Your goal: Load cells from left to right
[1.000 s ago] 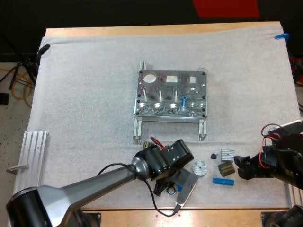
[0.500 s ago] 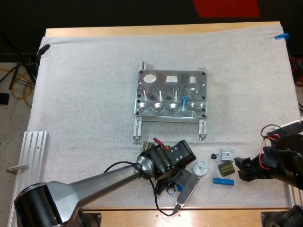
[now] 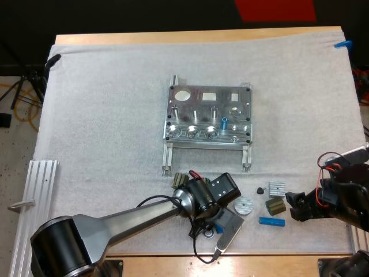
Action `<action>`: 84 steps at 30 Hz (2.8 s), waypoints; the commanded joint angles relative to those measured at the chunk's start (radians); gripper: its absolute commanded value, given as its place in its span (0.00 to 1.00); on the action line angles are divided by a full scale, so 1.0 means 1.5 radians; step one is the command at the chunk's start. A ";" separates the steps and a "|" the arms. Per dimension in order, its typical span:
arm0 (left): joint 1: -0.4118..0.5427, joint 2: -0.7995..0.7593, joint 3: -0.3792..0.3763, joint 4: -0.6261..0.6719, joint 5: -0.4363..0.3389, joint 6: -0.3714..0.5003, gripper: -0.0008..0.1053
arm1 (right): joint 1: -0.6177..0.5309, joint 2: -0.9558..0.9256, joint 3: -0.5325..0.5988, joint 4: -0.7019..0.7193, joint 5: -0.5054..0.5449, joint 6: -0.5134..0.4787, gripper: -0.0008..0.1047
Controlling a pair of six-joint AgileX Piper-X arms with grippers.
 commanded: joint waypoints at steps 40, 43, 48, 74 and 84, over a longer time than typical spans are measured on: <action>0.110 -0.422 -0.041 0.122 0.052 -0.361 0.01 | 0.000 0.104 0.000 -0.244 -0.254 0.096 0.76; 0.110 -0.446 -0.041 0.120 0.052 -0.366 0.01 | 0.000 0.142 0.000 -0.302 -0.346 0.100 0.76; 0.110 -0.460 -0.041 0.116 0.052 -0.391 0.01 | 0.000 0.183 0.000 -0.363 -0.451 0.118 0.76; 0.110 -0.460 -0.041 0.000 0.062 -0.437 0.01 | 0.000 0.268 0.000 -0.435 -0.617 0.150 0.17; 0.110 -0.460 -0.041 0.009 0.062 -0.436 0.01 | 0.000 0.268 0.000 -0.438 -0.613 0.149 0.01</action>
